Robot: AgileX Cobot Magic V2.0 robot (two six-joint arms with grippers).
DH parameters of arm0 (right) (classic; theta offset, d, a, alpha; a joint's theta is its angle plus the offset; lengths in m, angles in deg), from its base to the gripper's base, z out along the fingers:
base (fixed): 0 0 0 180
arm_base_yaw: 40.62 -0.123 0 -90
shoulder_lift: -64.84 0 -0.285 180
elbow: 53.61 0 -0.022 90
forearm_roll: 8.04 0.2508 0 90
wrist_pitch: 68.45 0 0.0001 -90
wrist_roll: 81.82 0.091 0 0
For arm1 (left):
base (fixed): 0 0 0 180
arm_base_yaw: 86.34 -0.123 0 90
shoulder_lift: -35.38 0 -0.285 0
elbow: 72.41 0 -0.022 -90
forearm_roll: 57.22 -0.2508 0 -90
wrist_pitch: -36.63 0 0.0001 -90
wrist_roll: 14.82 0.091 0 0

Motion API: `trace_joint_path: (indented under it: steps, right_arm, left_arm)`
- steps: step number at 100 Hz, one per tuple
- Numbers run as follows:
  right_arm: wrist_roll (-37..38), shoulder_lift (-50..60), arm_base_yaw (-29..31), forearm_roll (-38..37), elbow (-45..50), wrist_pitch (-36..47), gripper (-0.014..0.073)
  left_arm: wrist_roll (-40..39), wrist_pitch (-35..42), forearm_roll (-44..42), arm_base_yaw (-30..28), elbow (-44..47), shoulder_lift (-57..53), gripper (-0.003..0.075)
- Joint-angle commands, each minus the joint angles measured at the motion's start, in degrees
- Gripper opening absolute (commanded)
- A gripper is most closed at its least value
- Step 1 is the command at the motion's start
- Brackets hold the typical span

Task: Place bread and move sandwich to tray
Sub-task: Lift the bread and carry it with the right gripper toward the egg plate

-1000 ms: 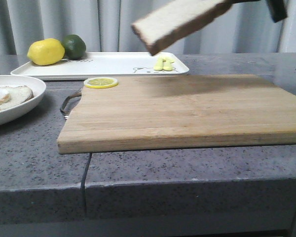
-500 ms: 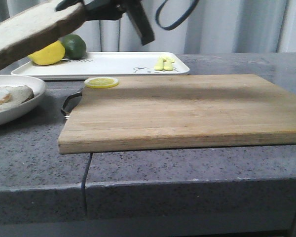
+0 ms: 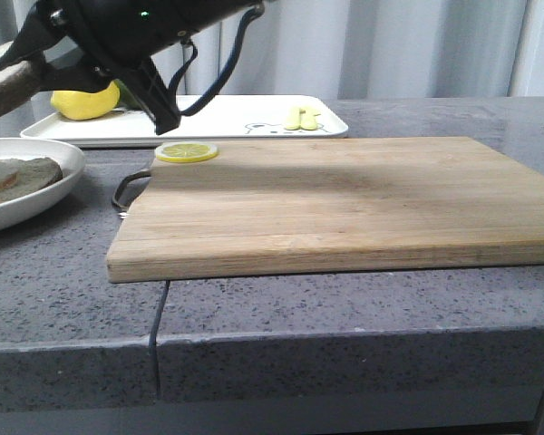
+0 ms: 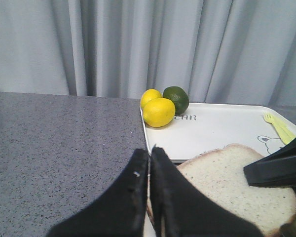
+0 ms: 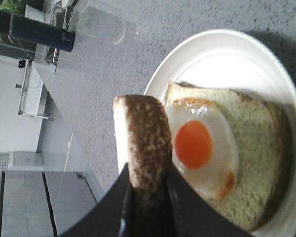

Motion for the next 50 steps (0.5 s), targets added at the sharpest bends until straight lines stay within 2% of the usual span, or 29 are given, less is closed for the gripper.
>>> trace_joint_path:
  steps: [1, 26, 33, 50]
  right_arm:
    - [-0.9, 1.7, -0.4, 3.5, -3.1, 0.8, -0.006]
    - [-0.9, -1.1, -1.0, 4.3, -4.7, 2.3, -0.0039]
    - [-1.0, -1.6, -1.0, 4.3, -4.7, 2.2, 0.003]
    - [-1.2, -1.9, -1.0, 3.4, -4.7, 2.0, 0.029]
  left_arm:
    - [-0.5, 4.8, 0.6, 0.0, -2.1, 0.7, -0.002]
    - [-0.5, 4.8, 0.6, 0.0, -2.1, 0.7, -0.002]
    - [-0.5, 4.8, 0.6, 0.0, -2.1, 0.7, -0.002]
    - [-0.5, 4.8, 0.6, 0.0, -2.1, 0.7, -0.002]
